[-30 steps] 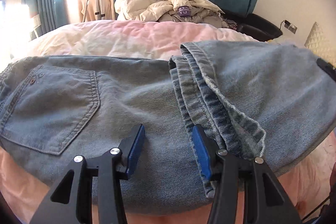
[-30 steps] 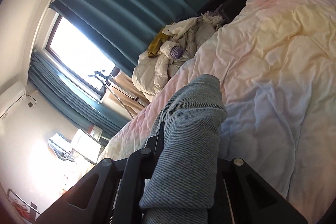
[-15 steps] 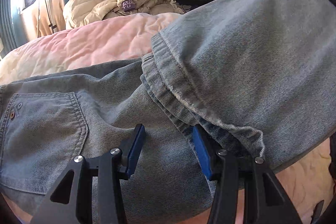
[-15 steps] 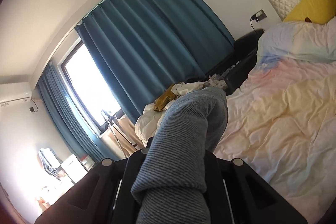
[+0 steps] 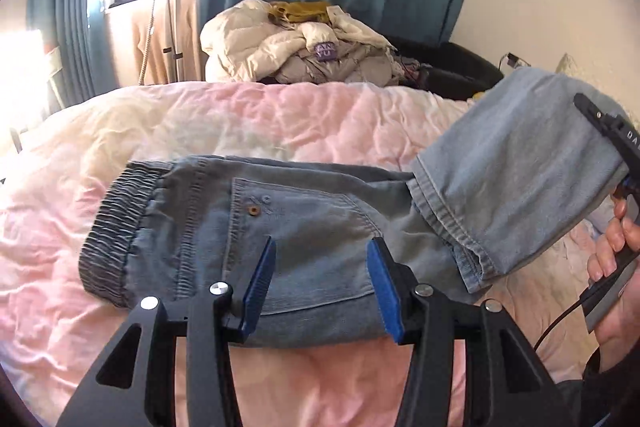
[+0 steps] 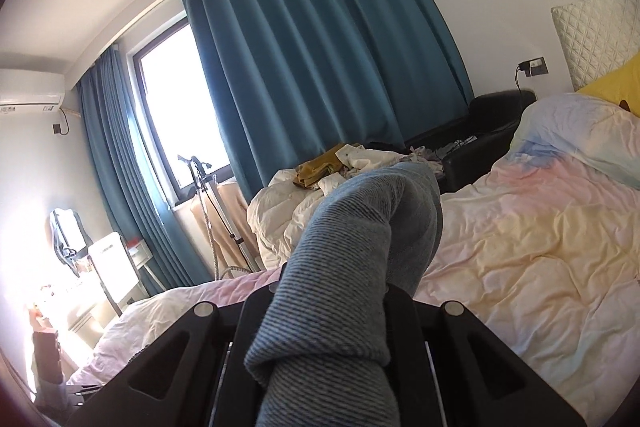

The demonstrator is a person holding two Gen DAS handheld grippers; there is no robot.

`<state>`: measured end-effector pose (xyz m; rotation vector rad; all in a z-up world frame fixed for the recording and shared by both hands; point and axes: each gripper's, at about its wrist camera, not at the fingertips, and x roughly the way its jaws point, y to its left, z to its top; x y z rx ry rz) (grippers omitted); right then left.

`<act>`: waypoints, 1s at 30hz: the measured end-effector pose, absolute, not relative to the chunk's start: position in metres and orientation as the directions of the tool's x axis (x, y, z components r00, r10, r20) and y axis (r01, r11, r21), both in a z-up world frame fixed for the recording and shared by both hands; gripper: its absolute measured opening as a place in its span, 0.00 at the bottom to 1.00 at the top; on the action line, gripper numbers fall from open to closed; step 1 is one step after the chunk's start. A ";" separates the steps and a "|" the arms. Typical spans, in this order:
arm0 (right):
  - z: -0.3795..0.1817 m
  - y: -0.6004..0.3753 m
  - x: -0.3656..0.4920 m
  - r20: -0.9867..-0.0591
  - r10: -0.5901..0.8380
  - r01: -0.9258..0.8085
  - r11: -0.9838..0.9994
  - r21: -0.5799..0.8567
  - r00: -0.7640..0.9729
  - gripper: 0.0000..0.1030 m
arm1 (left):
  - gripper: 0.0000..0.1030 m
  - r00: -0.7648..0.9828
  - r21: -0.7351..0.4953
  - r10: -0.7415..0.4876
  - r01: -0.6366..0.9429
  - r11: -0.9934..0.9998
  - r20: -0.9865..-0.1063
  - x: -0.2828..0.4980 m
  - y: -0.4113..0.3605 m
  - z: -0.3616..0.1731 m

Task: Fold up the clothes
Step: 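Lift the leg end with the right tool and fold it toward the waistband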

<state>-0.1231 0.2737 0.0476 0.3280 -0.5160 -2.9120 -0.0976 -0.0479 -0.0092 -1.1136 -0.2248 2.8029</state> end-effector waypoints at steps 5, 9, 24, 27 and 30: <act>0.066 0.201 -0.124 -0.229 -0.136 0.097 -0.979 0.177 -0.964 0.08 | 0.47 -0.771 -0.247 0.185 -0.037 -0.968 -0.609 -0.095 -0.087 -0.001; 0.071 0.136 -0.124 -0.245 -0.104 0.089 -0.994 0.071 -0.964 0.08 | 0.48 -0.809 -0.236 0.163 -0.031 -0.971 -0.565 -0.088 -0.122 0.004; -0.032 -0.114 -0.124 -0.317 -0.139 0.222 -0.944 -0.242 -0.938 0.08 | 0.47 -0.907 -0.499 0.038 0.196 -0.844 -0.420 -0.030 -0.289 0.001; -0.080 -0.154 -0.127 -0.397 -0.161 0.295 -0.906 -0.305 -0.903 0.09 | 0.47 -0.916 -0.558 0.041 0.208 -0.803 -0.399 -0.028 -0.305 -0.004; -0.116 -0.177 -0.127 -0.444 -0.163 0.336 -0.876 -0.346 -0.881 0.10 | 0.47 -0.915 -0.561 0.027 0.223 -0.797 -0.403 -0.027 -0.309 -0.008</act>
